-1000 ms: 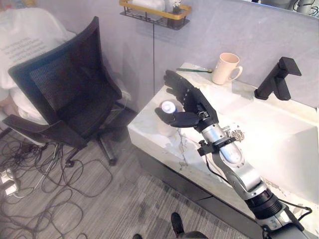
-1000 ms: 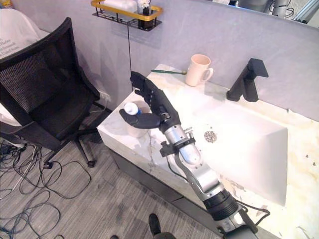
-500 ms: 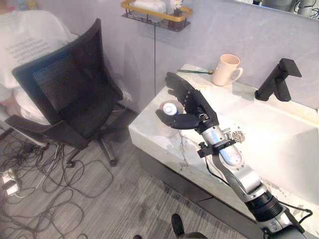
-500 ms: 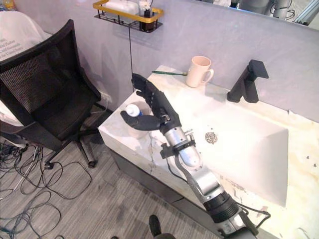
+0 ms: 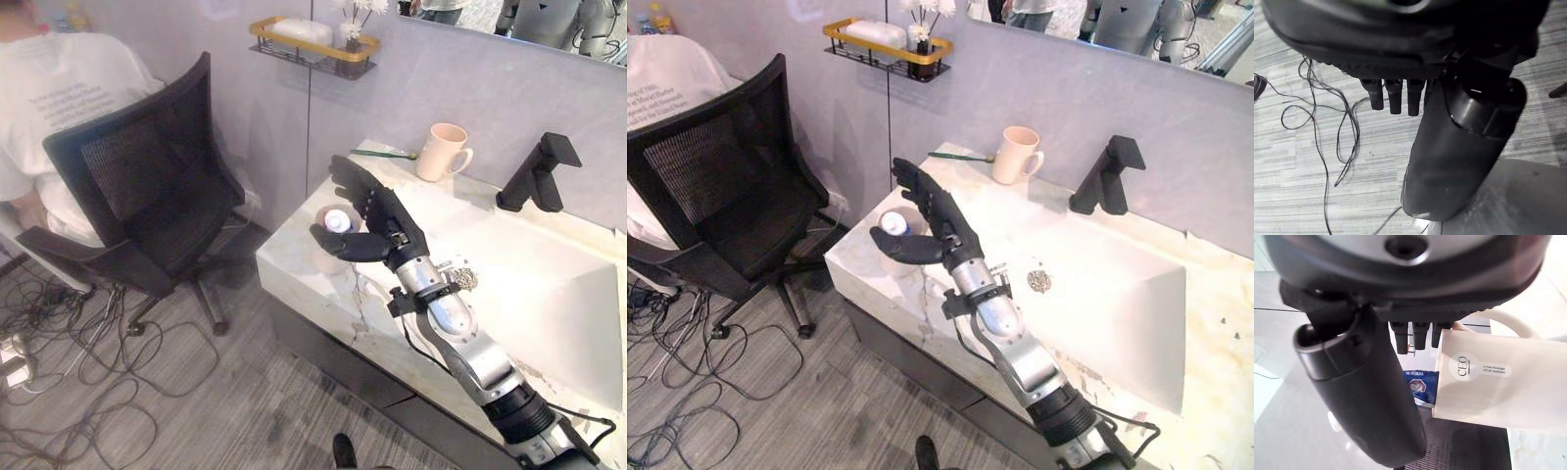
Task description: Organize the bathroom.
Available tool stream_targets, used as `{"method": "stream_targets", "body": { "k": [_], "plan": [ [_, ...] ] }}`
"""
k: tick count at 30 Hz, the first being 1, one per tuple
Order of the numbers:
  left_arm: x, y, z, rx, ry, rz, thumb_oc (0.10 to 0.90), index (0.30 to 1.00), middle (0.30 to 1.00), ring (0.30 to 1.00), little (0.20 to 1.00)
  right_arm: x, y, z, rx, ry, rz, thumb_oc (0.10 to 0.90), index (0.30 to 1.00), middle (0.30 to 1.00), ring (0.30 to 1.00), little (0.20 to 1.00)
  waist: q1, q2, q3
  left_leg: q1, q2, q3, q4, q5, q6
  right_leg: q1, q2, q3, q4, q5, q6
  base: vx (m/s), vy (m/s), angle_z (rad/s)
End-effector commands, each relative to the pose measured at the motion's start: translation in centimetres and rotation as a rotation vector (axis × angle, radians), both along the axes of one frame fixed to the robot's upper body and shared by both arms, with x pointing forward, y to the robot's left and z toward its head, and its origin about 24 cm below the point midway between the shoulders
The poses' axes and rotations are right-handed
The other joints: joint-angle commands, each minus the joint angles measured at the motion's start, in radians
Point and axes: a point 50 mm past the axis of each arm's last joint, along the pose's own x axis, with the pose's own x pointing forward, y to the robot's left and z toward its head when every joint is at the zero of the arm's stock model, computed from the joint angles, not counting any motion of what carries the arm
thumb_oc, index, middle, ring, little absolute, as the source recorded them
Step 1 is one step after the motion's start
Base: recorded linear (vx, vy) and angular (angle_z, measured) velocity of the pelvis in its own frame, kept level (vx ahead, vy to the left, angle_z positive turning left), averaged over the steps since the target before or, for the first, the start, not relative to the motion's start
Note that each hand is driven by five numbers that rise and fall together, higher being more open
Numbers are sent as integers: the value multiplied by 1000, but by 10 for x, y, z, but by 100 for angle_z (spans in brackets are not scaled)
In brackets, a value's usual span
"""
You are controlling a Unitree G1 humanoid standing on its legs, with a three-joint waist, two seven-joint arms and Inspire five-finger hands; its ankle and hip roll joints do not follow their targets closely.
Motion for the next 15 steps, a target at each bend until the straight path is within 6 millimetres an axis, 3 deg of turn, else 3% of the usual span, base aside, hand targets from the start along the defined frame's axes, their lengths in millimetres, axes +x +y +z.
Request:
{"method": "stream_targets", "body": {
  "k": [1,15],
  "plan": [
    [-40,10,-1,52,141,12,800,900,900,900,900,-4,13,35,73,-190,34,800,900,900,900,900,-10,-46,-36,-42,58,6,101,-17,-46,6,-55,99,22,-25,132,0,0,0],
    [-34,12,0,41,157,13,800,900,900,900,900,-4,10,33,50,-174,16,800,900,900,900,900,-19,-35,-47,-38,46,0,97,-18,-39,2,-51,111,26,-24,133,0,0,0]
  ]
}}
